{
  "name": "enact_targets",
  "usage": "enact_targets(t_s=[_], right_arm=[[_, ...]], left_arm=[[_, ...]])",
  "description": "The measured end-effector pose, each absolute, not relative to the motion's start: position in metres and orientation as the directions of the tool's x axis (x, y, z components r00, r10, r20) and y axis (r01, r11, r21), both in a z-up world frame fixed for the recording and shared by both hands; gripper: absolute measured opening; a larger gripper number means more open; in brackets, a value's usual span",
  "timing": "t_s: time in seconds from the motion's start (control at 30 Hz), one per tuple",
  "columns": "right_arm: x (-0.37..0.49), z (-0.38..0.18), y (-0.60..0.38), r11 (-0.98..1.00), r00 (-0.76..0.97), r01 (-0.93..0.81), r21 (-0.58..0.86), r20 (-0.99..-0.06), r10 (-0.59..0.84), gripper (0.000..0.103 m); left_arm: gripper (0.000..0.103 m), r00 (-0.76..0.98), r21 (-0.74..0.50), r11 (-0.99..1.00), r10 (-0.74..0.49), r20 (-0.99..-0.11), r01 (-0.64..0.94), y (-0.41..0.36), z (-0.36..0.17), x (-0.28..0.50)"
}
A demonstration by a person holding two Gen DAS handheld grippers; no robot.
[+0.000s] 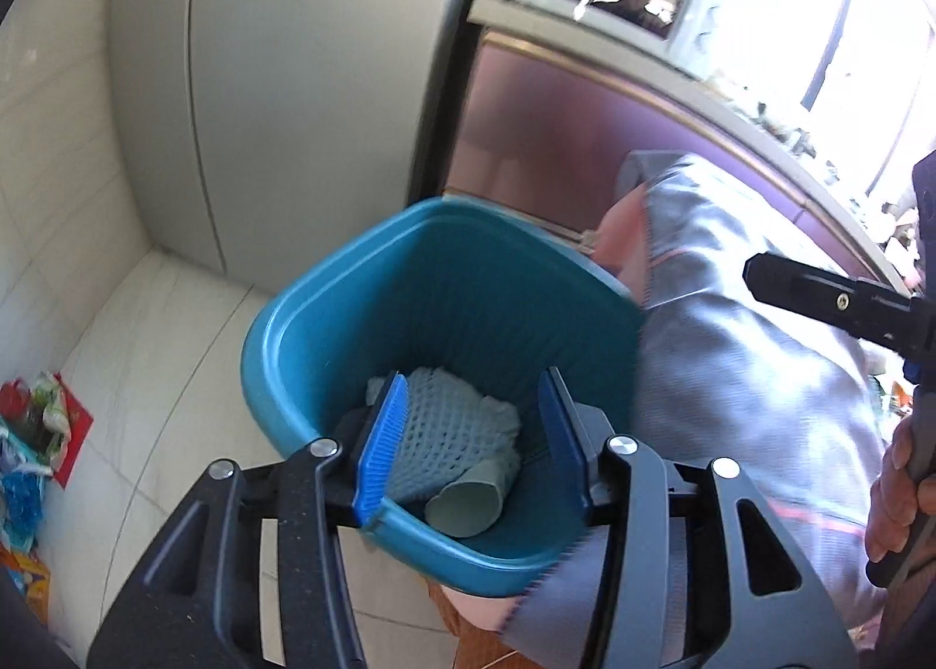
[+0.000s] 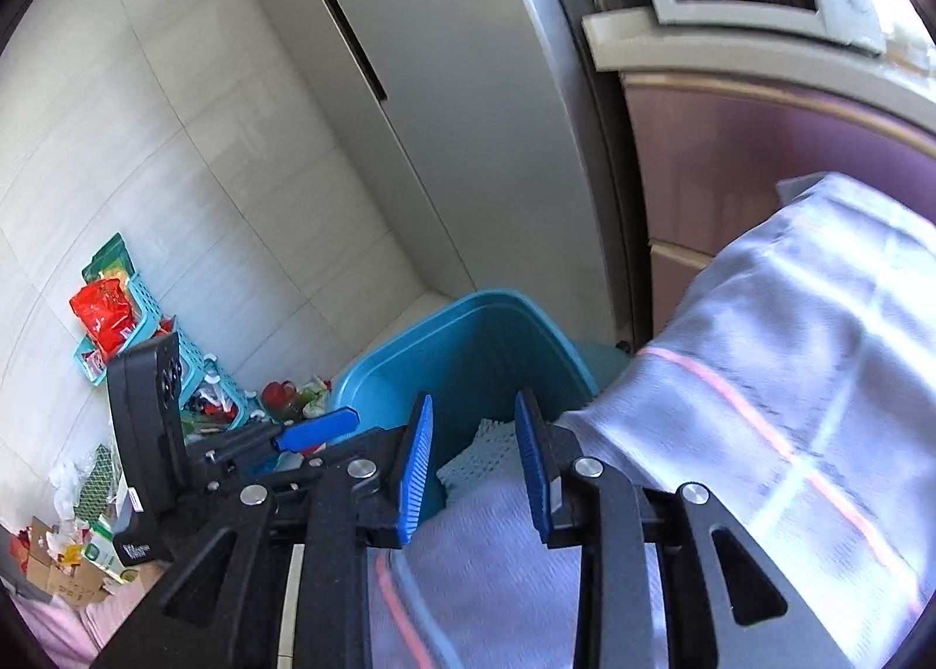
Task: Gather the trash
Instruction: 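Grasp a clear green wrapper with the left tool while the right tool grasps a gold wrapper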
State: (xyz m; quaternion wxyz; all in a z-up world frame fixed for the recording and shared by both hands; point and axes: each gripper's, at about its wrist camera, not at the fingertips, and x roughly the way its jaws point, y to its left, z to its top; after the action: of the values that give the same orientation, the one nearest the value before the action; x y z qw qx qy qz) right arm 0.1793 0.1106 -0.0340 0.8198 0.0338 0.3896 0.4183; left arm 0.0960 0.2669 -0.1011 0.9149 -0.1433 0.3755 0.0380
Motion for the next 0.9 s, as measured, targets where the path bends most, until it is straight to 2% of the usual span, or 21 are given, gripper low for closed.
enact_targets(t_s=[0.17,0.33,0.67,0.9], right_arm=[[0.158,-0.017,0.066,0.672,0.425,-0.652,0.351,-0.565,0.707,0.032],[0.139,-0.012,0.013,0.733,0.512,-0.594,0.333,-0.546,0.663,0.035],[0.089,-0.014,-0.108,0.867,0.687,-0.376,0.328,-0.53,0.498,0.036],[0.05,-0.011,-0.202,0.933,0.807,-0.162,0.32,-0.501,0.312,0.039]], left_arm=[[0.053,0.772,-0.235,0.97,-0.104,-0.628,-0.061,0.234,-0.069,0.091],[0.059,0.777,-0.236,0.968,-0.213,-0.593,0.085,0.185,-0.051,0.093],[0.063,0.684,-0.23,0.903,-0.425,-0.592,0.362,0.074,-0.04,0.101],[0.067,0.614,-0.213,0.856,-0.491,-0.617,0.471,0.009,-0.042,0.112]])
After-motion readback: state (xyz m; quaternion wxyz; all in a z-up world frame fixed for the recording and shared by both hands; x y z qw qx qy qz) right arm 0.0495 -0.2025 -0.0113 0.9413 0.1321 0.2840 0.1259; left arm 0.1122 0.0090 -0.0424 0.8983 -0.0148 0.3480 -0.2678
